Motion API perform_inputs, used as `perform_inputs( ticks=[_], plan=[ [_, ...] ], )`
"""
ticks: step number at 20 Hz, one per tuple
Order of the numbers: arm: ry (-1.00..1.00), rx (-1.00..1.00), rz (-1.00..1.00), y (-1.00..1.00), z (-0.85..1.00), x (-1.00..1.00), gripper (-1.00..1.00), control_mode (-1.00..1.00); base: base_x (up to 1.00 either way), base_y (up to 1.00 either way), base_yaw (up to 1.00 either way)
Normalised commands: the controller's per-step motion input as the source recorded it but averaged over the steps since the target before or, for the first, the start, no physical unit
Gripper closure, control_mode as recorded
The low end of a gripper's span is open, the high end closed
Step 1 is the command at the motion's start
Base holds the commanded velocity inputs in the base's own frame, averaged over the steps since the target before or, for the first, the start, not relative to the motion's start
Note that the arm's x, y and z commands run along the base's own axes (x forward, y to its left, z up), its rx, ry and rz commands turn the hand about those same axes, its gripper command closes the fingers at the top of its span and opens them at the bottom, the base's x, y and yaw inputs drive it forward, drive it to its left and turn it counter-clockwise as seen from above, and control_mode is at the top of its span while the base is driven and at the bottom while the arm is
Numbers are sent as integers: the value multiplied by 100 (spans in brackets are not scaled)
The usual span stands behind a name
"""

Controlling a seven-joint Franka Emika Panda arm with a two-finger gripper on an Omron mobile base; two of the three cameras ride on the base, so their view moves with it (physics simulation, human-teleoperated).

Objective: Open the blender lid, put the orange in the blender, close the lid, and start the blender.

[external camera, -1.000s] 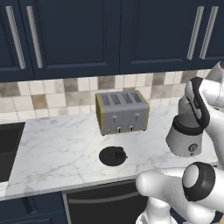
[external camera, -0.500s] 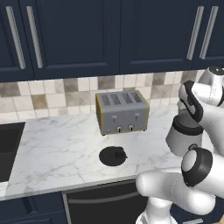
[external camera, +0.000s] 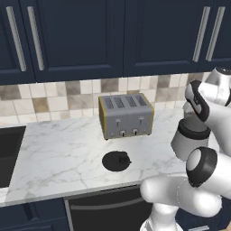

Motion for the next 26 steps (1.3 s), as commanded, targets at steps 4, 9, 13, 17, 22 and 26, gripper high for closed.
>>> perform_inputs(
  ticks=[4, 9, 13, 17, 22, 26],
  plan=[
    [4, 0, 0, -7, -45, 0, -100, -100, 0, 0, 0],
    [0, 0, 0, -8, -11, 0, -100, -100, 0, 0, 0],
    [-6, 0, 0, -7, 0, -16, -100, -100, 0, 0, 0],
    [-10, 0, 0, 0, 16, -37, -100, -100, 0, 0, 0],
    [-15, 0, 0, 1, 52, -68, -100, -100, 0, 0, 0],
    [-10, -1, 0, 44, 45, -79, -100, -100, 0, 0, 0]
  ],
)
